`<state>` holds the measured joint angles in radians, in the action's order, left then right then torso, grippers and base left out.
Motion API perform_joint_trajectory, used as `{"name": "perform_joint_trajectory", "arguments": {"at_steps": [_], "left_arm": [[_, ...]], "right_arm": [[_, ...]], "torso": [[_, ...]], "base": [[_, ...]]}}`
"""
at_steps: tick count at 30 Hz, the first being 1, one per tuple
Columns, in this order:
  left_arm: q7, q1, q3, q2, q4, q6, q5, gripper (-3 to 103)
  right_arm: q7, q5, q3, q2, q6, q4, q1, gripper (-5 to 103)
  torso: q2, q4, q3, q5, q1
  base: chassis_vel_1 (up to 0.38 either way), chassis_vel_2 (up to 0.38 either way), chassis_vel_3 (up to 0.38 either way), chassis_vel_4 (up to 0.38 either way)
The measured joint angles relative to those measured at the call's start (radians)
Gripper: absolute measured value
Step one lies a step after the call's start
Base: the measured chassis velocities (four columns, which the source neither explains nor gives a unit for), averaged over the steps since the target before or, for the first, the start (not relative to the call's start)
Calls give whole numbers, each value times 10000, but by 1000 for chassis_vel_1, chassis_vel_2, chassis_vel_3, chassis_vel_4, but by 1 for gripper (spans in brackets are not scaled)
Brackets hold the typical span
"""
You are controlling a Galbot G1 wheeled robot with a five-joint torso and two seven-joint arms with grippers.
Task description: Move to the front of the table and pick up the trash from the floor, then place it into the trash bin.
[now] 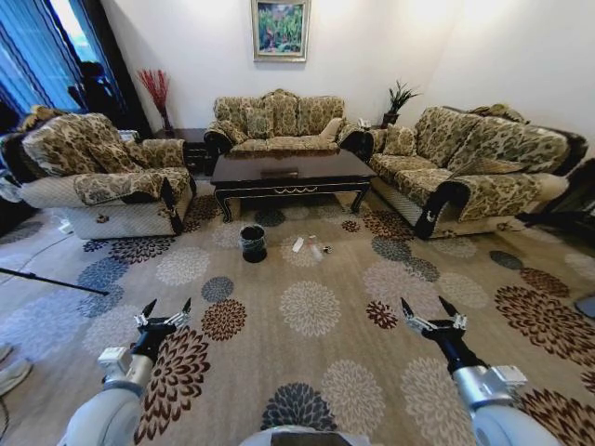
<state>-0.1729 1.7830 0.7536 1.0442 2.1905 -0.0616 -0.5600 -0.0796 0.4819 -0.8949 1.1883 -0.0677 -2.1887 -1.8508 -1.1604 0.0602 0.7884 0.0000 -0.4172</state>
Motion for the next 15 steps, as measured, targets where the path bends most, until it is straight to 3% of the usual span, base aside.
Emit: {"name": "perform_joint_trajectory", "arguments": {"at_steps": [4,9,15], "left_arm": [[0,-19,-23,66,54,-13,150,100],[4,-20,-28,182,279,-645,726,100],[31,-13,6,236,527,-918,1015,100]], "right_arm": [[-66,-54,133,5,17,0,69,100],[-198,71,98,-201,9,21,202,100],[-249,322,74,-314,-3,64,465,100]], "torso": [[0,0,-1,1,0],[102,0,-51,0,48],[369,1,-200,1,168]], "base": [[0,0,0,0],[0,0,0,0],[0,0,0,0]]}}
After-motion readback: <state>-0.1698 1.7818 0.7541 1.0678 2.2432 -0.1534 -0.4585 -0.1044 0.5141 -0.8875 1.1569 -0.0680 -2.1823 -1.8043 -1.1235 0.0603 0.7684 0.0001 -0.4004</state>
